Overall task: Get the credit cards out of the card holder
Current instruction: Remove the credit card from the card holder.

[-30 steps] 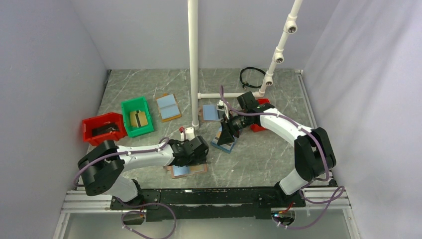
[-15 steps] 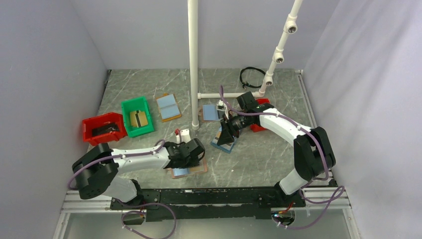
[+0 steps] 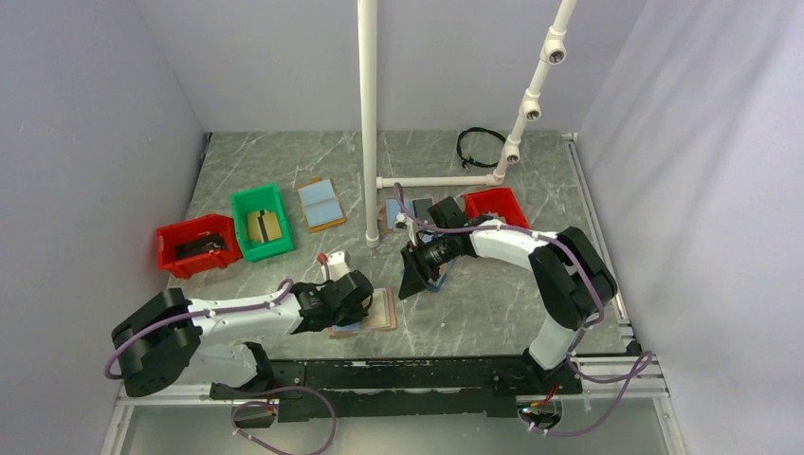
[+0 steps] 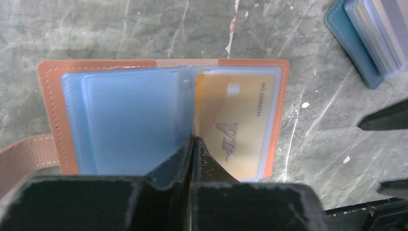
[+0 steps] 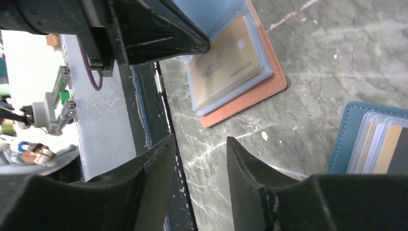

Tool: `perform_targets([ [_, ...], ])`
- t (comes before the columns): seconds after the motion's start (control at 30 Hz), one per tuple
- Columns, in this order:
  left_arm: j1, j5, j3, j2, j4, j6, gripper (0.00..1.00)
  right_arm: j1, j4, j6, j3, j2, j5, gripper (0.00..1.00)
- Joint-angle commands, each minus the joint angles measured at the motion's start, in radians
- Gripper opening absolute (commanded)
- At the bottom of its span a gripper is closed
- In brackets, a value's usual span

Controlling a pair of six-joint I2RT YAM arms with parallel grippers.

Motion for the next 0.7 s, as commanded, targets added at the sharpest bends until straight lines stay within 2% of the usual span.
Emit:
perform_targets([
  [0.0,0.018,0.071,-0.085,-0.016,0.156,0.006,0.00,-0.007,0.217,0.184,-0.057,0.014,-0.006,0.47],
  [0.27,0.044,0.100,-0.157,-0.023,0.315,-0.020,0.00,-0.007,0.295,0.267,-0.081,0.062,0.010,0.49],
  [0.5,0.059,0.092,-0.223,-0.025,0.438,-0.100,0.00,-0.009,0.268,0.374,-0.063,0.091,0.202,0.48],
  [0.67,0.065,0.100,-0.273,-0.040,0.504,-0.131,0.00,-0.007,0.280,0.408,-0.063,0.112,0.172,0.47],
])
